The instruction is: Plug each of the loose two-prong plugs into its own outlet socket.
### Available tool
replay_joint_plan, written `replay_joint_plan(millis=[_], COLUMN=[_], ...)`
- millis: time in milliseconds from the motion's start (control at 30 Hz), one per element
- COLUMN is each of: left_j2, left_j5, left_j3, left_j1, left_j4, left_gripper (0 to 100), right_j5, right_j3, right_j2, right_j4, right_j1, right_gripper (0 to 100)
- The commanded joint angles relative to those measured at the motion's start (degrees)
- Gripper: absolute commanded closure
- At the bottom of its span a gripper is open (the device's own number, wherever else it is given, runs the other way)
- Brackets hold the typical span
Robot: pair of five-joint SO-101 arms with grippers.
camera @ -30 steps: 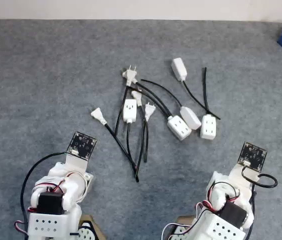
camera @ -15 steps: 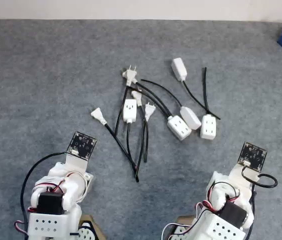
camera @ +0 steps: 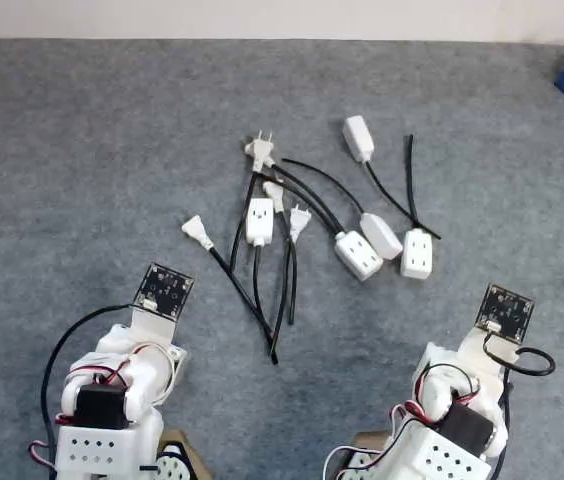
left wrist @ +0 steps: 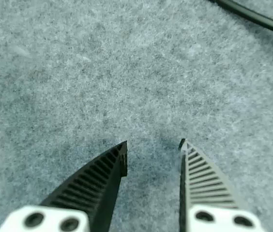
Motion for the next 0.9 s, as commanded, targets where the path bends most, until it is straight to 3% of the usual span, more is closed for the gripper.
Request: replay_joint_plan(millis=[0, 300, 600, 700, 867], left_j2=[-0.31, -0.31, -0.31, -0.40, -0.40], left_j5=[0.26, 0.26, 0.00, 0.00, 0.09], left_j3=[0.84, 0.84, 0.84, 0.92, 0.92], left_j1=[0.31, 0.22, -0.31, -3.38, -12.44], left_j4=[0.35, 0.35, -1.23, -2.02, -11.96], left_gripper=[82, 82, 82, 82, 82], right_j5=[-0.35, 0.09, 23.21, 30.68, 27.34], right_j3=[7.87, 7.69, 7.69, 7.69, 7.69], right_j2=[-0.40, -0.40, -0.48, -0.48, -0.48], right_j4=[0.13, -0.31, -0.66, -4.18, -10.95], right_j1=[0.31, 0.57, 0.84, 1.10, 0.66], right_gripper=[67.0, 67.0, 67.0, 67.0, 67.0])
